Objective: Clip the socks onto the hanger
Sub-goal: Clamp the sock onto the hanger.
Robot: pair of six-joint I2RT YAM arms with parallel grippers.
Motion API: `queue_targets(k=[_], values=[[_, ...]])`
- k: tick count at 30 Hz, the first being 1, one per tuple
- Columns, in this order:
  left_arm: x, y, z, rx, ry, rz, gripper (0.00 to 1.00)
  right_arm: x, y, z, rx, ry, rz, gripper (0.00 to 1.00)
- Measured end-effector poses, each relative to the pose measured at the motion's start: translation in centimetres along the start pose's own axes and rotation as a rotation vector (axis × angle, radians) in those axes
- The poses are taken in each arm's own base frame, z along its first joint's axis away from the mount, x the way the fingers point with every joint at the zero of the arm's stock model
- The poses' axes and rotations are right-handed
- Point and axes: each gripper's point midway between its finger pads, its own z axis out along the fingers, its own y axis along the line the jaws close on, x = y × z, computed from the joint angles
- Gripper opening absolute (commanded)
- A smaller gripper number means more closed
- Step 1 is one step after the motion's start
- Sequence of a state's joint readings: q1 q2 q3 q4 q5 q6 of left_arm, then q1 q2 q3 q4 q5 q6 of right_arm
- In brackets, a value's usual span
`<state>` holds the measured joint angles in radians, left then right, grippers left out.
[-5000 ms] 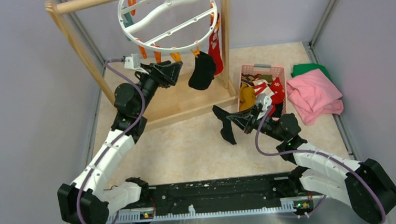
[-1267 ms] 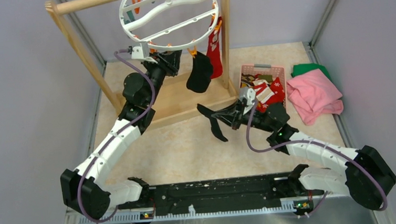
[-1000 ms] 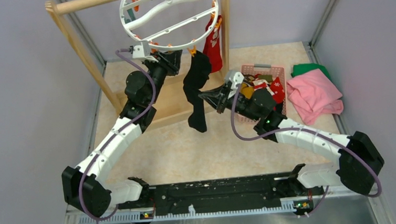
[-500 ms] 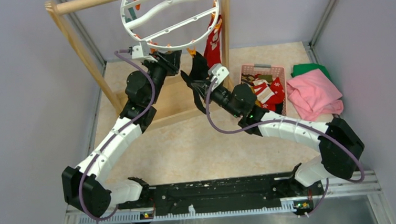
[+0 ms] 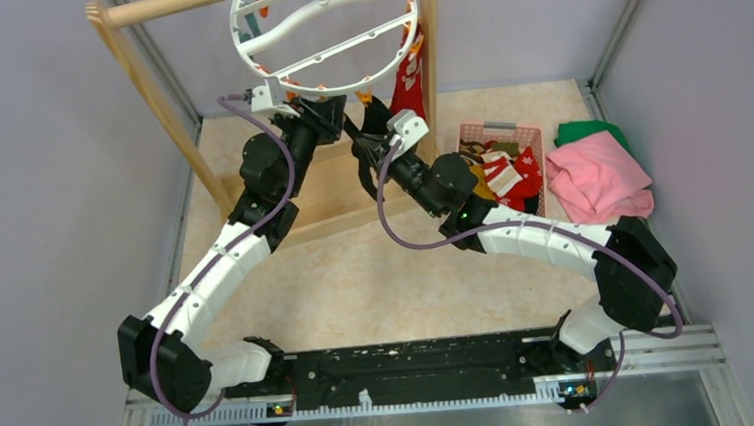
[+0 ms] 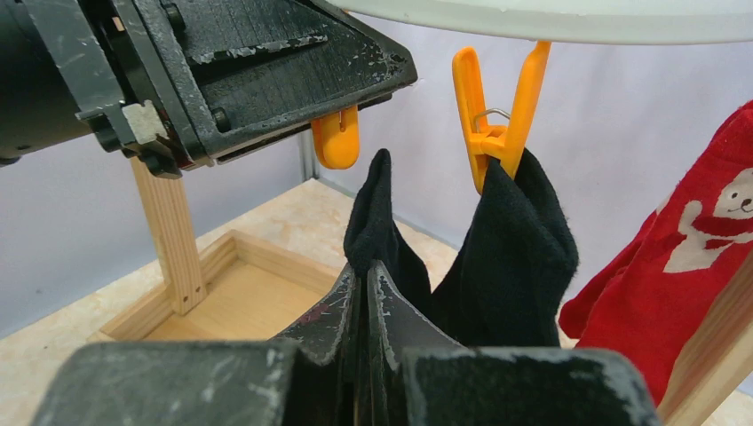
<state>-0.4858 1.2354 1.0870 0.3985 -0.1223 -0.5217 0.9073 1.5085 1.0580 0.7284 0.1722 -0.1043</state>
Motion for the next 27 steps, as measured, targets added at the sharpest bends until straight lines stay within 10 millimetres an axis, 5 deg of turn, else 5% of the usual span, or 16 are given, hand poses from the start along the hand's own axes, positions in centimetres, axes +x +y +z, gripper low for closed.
queue_targets(k=[27], values=[[0.7,-0.1,0.3,-0.023,0.013,-0.033,0.03,-0.8,0.0,0.7,0.025,-0.039,-0.057,0.0]])
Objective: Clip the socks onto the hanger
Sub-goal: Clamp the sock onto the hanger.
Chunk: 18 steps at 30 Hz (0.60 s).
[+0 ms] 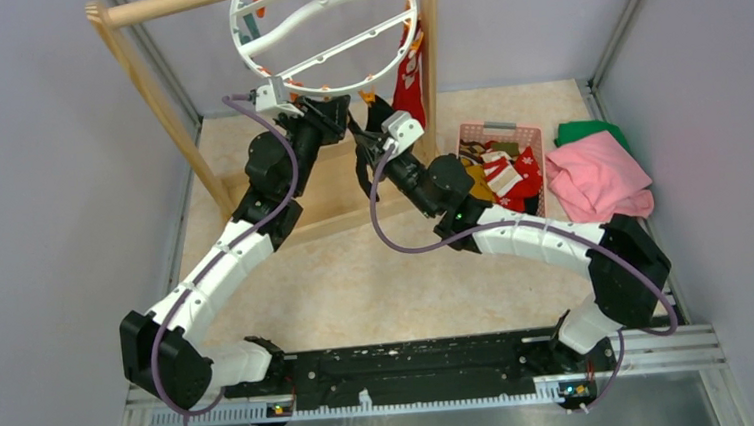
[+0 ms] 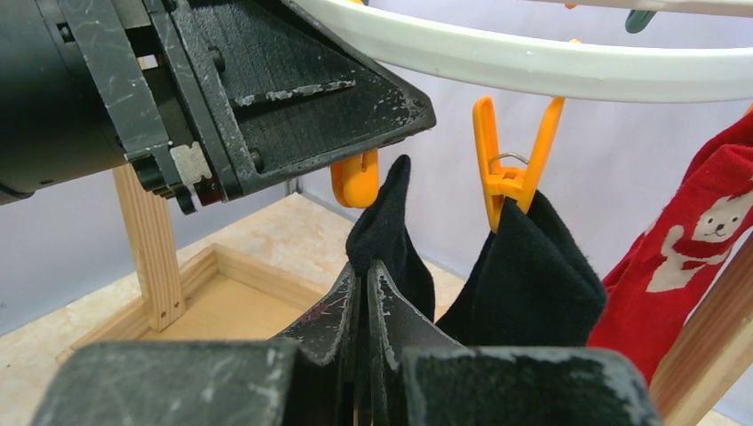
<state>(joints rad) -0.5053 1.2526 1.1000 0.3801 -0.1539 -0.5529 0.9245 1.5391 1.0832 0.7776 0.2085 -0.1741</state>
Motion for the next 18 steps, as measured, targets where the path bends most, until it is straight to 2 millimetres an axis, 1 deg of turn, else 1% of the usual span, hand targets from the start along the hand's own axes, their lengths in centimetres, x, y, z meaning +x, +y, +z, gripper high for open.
queue_targets(k=[6,18], values=[[-0.03,0.03,0.01,-0.004,-0.003,-0.005,0.03,0.48,0.25,0.05,-0.005,0.009,-0.003,0.0],[-0.04,0.01,0.0,-0.015,-0.008,-0.026,0.04,0.42,0.4,0.02,-0.009,0.008,-0.023,0.0]])
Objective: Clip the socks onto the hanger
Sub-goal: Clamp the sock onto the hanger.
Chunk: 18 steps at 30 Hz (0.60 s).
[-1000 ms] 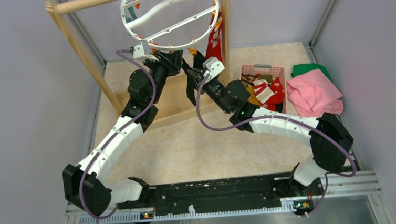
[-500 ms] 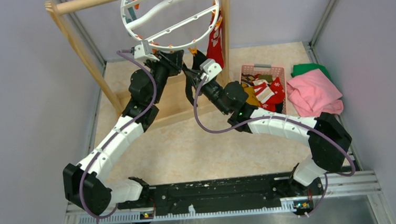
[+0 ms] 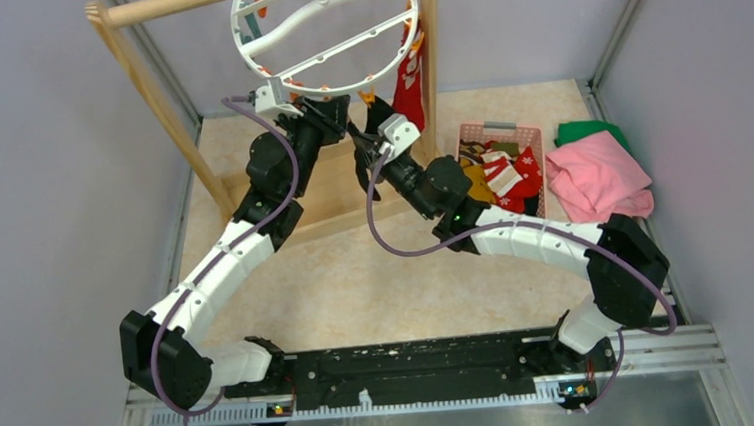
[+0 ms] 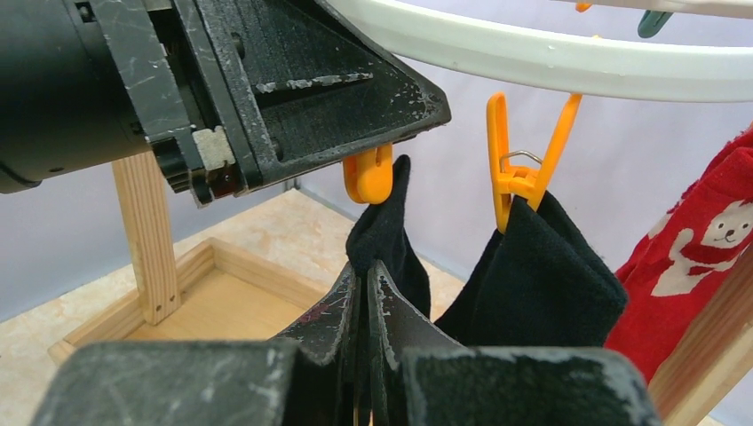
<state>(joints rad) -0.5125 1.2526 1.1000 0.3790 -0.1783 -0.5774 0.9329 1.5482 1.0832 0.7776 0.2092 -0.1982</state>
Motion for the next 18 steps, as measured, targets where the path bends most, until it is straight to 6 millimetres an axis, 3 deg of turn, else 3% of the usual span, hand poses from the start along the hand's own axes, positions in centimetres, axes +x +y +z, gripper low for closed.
queue_targets(k=[18], values=[[0.32,0.62,-0.07,-0.042,0.005,-0.008,0.04,0.32,0.88,0.41,-0.01,0.003,-0.098,0.0]])
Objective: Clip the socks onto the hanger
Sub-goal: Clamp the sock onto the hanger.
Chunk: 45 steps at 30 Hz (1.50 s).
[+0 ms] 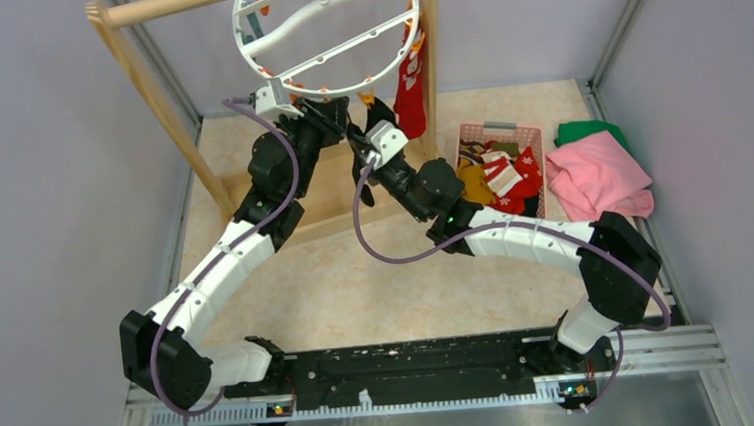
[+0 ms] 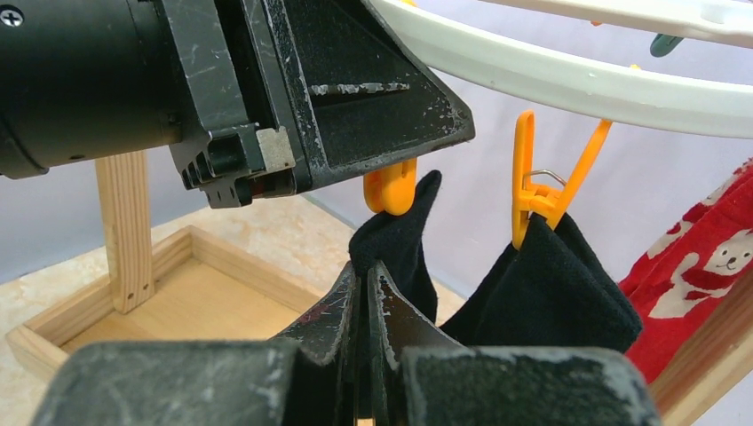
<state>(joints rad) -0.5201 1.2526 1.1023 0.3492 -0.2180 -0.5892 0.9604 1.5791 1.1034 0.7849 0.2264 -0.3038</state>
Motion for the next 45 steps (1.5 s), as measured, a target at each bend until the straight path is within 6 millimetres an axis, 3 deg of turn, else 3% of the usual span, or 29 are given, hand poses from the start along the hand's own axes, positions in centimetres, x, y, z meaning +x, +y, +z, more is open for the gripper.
queue_targets(k=[26,41,45], values=[[0.0,-0.1,0.0,-0.01,0.001,-0.015,0.06,-2.7,-0.4,0.3,0.021,-0.109,0.041,0.0],[0.0,-0.2,0.0,-0.006,0.002,-0.02,0.65,-2.9,-0.6,0.3,0.033,-0.115,0.072,0.0],[-0.1,-0.2,0.0,-0.004,0.001,-0.022,0.72,-3.0,-0.7,0.3,0.04,-0.122,0.074,0.0]])
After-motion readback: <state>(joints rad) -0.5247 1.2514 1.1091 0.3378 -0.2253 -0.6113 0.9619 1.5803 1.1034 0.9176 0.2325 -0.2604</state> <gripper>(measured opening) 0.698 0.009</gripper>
